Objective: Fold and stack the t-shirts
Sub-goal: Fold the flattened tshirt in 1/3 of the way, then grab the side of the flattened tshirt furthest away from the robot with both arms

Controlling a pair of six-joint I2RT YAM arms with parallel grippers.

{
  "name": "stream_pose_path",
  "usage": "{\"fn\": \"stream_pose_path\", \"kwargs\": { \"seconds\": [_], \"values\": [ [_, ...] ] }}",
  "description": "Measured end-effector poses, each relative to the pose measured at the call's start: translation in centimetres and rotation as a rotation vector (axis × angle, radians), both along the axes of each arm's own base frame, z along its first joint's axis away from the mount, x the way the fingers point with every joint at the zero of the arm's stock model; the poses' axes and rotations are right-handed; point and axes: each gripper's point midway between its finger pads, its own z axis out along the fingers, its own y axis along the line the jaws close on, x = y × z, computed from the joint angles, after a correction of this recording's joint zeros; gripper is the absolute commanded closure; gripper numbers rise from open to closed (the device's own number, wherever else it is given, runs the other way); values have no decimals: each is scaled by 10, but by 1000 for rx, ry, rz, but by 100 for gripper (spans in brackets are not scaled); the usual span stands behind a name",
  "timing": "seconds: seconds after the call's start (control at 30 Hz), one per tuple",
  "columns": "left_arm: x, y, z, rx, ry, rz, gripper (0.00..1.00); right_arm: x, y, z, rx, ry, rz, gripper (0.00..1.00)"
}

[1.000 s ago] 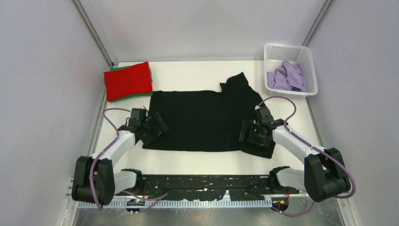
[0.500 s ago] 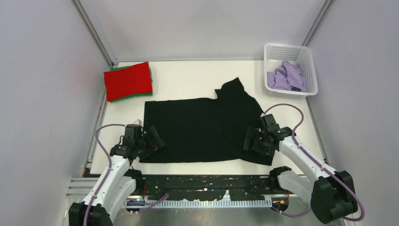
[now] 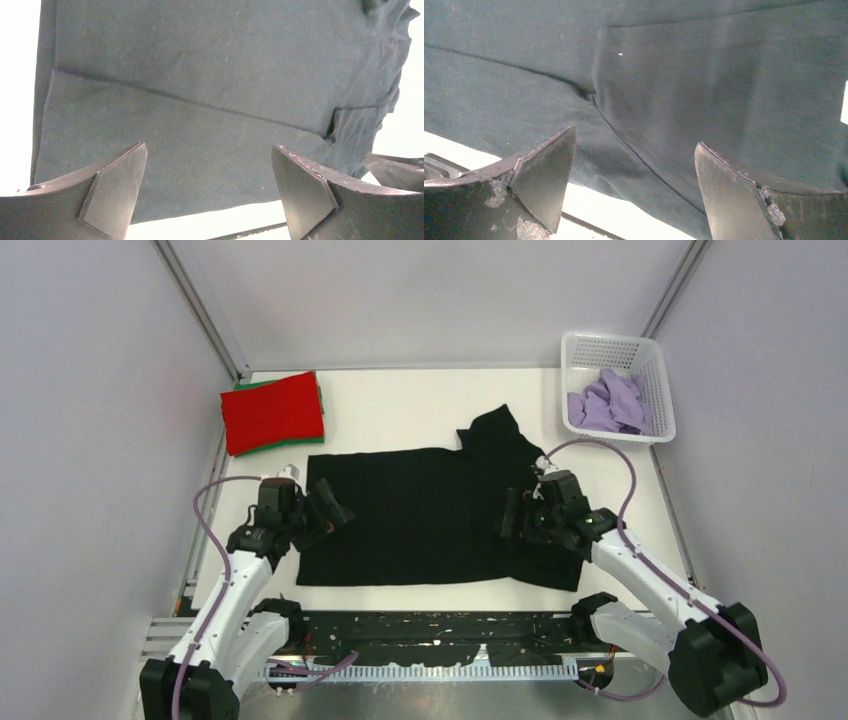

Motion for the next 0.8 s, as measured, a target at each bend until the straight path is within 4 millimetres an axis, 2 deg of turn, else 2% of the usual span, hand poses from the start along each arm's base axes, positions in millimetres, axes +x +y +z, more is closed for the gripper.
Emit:
{"fn": "stream_pose_path", "kwargs": {
  "seconds": [0.13, 0.23, 0.3, 0.43, 0.57, 0.8],
  "values": [
    [25, 1, 12, 24, -8, 3, 0, 3, 29, -27, -28, 56, 95, 5],
    [46, 2, 17, 49, 1, 7, 0, 6, 29, -45, -68, 100, 88, 5],
    [59, 4, 19, 74, 7, 14, 0, 16, 30, -43, -75, 78, 75, 5],
    [88, 12, 19, 123, 22, 45, 0, 18, 29, -45, -84, 78, 59, 5],
    [121, 25, 14, 178, 46, 80, 0, 14, 24, -46, -97, 72, 47, 5],
    [166, 42, -1, 210, 98, 135, 1, -1, 6, -49, -159, 101, 20, 4]
  ]
}}
